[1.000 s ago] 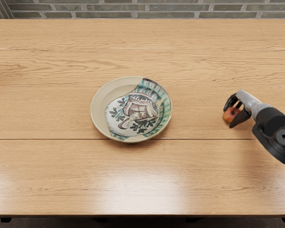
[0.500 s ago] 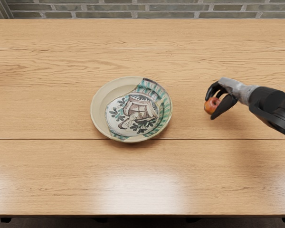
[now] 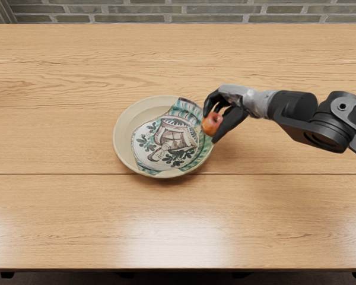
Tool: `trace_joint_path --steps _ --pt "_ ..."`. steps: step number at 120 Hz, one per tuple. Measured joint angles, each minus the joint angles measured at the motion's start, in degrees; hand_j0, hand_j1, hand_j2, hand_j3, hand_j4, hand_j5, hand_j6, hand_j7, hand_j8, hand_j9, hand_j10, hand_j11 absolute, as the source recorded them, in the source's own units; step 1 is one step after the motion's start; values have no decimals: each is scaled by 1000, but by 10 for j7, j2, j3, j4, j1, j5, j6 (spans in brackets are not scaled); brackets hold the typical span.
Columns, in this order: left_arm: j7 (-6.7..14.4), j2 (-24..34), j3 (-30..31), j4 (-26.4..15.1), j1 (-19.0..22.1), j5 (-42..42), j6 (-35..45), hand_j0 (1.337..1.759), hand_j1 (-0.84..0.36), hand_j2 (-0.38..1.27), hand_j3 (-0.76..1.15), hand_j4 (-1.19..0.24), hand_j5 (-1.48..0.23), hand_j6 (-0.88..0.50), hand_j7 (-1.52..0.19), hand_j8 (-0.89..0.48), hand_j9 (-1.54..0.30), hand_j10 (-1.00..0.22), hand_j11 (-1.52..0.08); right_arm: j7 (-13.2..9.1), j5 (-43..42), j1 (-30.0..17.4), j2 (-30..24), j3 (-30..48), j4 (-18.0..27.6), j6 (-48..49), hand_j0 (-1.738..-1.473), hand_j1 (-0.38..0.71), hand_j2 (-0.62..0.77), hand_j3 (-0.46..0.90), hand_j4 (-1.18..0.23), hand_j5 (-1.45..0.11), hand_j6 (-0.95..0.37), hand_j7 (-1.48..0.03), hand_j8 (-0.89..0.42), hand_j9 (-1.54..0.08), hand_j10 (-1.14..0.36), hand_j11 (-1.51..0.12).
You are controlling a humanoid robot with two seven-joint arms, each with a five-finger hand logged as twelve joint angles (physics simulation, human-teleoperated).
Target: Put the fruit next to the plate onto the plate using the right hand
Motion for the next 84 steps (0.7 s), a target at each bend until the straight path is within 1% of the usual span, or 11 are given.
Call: trace_joint_path --steps 6,13,25,54,84 --pt "0 0 0 0 0 0 0 1658 349 0 0 0 0 0 0 0 0 0 0 0 2 5 10 0 -1 2 -1651 242 403 1 -829 -1158 -495 -1109 -481 -1163 -826 -1168" --pt "0 0 0 0 0 0 0 1658 349 0 0 0 0 0 0 0 0 0 0 0 4 10 20 0 -1 2 -1652 266 440 1 -825 -1169 -479 -1110 -464 -1169 -824 -1175" --pt "0 0 0 0 0 0 0 1658 349 0 0 0 0 0 0 0 0 0 0 -1 2 16 37 0 -3 1 -1652 236 345 0 -829 -1164 -489 -1111 -466 -1169 -825 -1175" --pt "0 0 0 0 0 0 0 1658 349 0 0 0 0 0 0 0 0 0 0 -3 -26 40 99 -13 -18 -3 -1652 269 425 1 -828 -1169 -480 -1112 -457 -1170 -826 -1177" --pt "0 0 0 0 0 0 0 1658 349 0 0 0 0 0 0 0 0 0 0 -5 -85 53 149 -40 -38 -4 -1651 283 438 0 -829 -1168 -470 -1113 -447 -1170 -826 -1177"
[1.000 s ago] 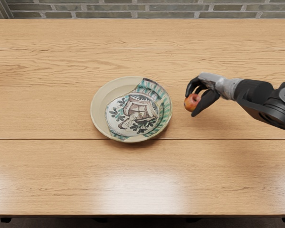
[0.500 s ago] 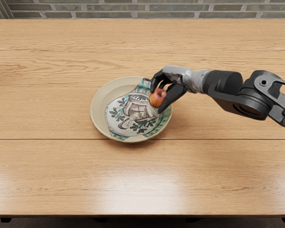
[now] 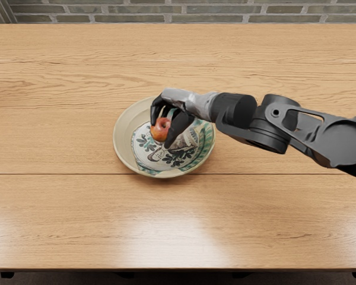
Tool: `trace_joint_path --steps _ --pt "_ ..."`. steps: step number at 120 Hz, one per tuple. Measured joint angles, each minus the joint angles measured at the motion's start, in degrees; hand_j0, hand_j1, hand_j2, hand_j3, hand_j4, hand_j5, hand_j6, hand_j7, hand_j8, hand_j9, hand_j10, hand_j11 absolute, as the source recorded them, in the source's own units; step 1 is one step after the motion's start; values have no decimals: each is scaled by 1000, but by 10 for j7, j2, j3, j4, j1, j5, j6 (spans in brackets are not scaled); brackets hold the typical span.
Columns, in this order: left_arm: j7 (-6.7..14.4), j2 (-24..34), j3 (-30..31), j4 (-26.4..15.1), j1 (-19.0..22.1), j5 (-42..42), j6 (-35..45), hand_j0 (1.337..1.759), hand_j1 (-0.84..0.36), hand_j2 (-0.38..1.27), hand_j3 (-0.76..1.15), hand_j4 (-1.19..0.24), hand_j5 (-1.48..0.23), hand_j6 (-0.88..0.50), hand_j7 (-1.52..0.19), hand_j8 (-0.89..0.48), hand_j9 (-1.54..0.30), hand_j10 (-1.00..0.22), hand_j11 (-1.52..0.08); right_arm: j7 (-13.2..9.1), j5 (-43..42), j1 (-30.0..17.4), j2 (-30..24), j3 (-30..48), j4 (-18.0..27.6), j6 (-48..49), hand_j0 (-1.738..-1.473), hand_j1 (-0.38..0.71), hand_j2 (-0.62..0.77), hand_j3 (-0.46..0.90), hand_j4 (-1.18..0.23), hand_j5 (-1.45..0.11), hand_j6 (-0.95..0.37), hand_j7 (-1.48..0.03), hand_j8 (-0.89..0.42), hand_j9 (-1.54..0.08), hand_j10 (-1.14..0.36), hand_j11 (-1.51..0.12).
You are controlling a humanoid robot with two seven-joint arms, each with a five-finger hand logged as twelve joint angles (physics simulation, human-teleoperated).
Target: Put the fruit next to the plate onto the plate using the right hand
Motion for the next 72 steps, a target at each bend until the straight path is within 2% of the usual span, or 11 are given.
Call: trace_joint_path --steps 43,56,72 --pt "0 0 0 0 0 0 0 1658 349 0 0 0 0 0 0 0 0 0 0 -1 -14 16 30 -28 -22 1 -1651 285 434 0 -813 -1145 -474 -1092 -451 -1148 -810 -1155" --pt "0 0 0 0 0 0 0 1658 349 0 0 0 0 0 0 0 0 0 0 -1 -14 17 30 -29 -22 3 -1652 262 402 0 -761 -1052 -513 -1014 -494 -1061 -755 -1067" --pt "0 0 0 0 0 0 0 1658 349 0 0 0 0 0 0 0 0 0 0 -1 -10 17 31 -29 -23 3 -1655 226 223 0 -638 -859 -526 -841 -510 -867 -633 -870"
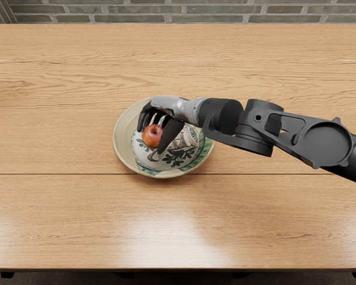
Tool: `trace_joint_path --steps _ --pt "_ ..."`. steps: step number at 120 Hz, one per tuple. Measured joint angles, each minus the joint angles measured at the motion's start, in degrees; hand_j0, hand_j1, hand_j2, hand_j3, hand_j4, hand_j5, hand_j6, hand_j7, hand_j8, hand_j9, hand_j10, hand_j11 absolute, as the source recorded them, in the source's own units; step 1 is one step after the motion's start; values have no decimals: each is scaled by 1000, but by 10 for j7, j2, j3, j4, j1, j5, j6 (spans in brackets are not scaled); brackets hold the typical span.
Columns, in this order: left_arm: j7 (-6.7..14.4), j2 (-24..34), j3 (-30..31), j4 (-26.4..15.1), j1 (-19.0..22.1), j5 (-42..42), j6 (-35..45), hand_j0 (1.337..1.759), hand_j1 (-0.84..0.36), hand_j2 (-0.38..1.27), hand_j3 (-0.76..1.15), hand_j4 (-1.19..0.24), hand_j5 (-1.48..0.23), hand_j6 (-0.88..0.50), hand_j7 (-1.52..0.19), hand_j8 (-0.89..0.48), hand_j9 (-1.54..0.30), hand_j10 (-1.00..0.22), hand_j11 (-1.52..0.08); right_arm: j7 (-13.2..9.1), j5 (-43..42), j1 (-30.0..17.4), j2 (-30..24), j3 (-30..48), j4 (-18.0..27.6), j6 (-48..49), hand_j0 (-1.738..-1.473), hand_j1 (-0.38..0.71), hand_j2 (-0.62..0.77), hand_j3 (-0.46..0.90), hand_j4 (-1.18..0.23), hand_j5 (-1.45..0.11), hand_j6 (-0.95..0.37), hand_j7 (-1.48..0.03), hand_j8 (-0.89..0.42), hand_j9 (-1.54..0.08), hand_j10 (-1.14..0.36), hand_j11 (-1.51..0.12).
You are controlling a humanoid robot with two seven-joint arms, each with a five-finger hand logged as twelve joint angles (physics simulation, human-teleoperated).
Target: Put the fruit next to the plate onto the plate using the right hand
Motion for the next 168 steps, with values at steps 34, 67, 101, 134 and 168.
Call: trace_joint_path --steps 34,67,101,134,168 --pt "0 0 0 0 0 0 0 1658 349 0 0 0 0 0 0 0 0 0 0 0 6 -4 -2 1 -7 0 -1657 63 12 0 -384 -506 -356 -502 -352 -508 -383 -509" --pt "0 0 0 0 0 0 0 1658 349 0 0 0 0 0 0 0 0 0 0 4 117 -5 -46 20 -10 44 -1658 -216 -1 0 -122 -160 -115 -159 -114 -160 -122 -161" --pt "0 0 0 0 0 0 0 1658 349 0 0 0 0 0 0 0 0 0 0 5 265 -13 -109 67 -10 177 -1658 -316 0 0 -31 -40 -30 -40 -29 -40 -31 -40" --pt "0 0 0 0 0 0 0 1658 349 0 0 0 0 0 0 0 0 0 0 6 358 -23 -165 92 -15 271 -1658 -341 0 0 -8 -10 -8 -10 -8 -10 -8 -10" --pt "0 0 0 0 0 0 0 1658 349 0 0 0 0 0 0 0 0 0 0 19 433 -68 -186 130 -88 294 -1658 -347 0 0 -2 -3 -2 -3 -2 -3 -2 -3"
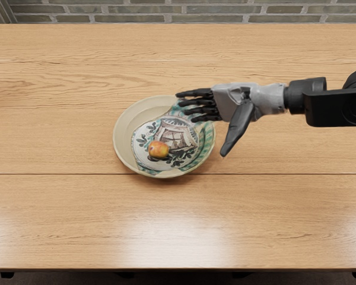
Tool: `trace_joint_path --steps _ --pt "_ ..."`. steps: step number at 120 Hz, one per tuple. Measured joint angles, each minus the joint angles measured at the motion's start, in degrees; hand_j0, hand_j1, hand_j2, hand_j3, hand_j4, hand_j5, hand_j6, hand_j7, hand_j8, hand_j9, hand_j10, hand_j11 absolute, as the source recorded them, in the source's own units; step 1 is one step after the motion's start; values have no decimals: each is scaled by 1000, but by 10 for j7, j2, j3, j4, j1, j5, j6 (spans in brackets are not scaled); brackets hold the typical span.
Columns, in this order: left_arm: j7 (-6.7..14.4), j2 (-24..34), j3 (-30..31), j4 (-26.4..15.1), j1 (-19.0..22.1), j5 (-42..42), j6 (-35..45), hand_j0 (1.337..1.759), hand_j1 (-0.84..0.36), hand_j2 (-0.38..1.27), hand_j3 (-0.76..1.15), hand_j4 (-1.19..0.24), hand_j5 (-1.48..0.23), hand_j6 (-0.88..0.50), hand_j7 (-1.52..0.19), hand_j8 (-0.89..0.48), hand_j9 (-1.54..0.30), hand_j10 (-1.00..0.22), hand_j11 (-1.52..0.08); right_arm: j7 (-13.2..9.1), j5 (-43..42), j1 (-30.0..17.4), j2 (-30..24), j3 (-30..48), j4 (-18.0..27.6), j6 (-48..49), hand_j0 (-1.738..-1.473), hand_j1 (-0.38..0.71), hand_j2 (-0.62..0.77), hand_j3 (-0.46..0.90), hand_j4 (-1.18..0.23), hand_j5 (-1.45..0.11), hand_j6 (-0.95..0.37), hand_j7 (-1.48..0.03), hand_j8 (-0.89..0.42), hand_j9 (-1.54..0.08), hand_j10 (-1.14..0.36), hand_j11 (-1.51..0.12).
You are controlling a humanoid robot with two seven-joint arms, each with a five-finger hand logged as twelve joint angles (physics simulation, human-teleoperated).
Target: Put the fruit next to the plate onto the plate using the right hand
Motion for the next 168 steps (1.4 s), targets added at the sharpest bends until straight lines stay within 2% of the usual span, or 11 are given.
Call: trace_joint_path --steps 21,59,110,168 --pt "0 0 0 0 0 0 0 1658 349 0 0 0 0 0 0 0 0 0 0 2 56 -19 -20 8 -52 1 -1658 -349 0 0 -1 -1 -1 -1 -1 -1 -1 -1" --pt "0 0 0 0 0 0 0 1658 349 0 0 0 0 0 0 0 0 0 0 2 122 -50 -90 5 -93 2 -1658 -349 1 0 0 0 1 0 1 0 0 0" --pt "0 0 0 0 0 0 0 1658 349 0 0 0 0 0 0 0 0 0 0 2 156 -79 -152 1 -100 2 -1658 -349 1 0 0 0 2 0 1 0 1 0" --pt "0 0 0 0 -2 0 0 1658 349 0 0 0 0 0 0 0 0 0 0 2 159 -97 -167 2 -99 2 -1658 -349 0 0 0 0 2 0 2 0 1 0"
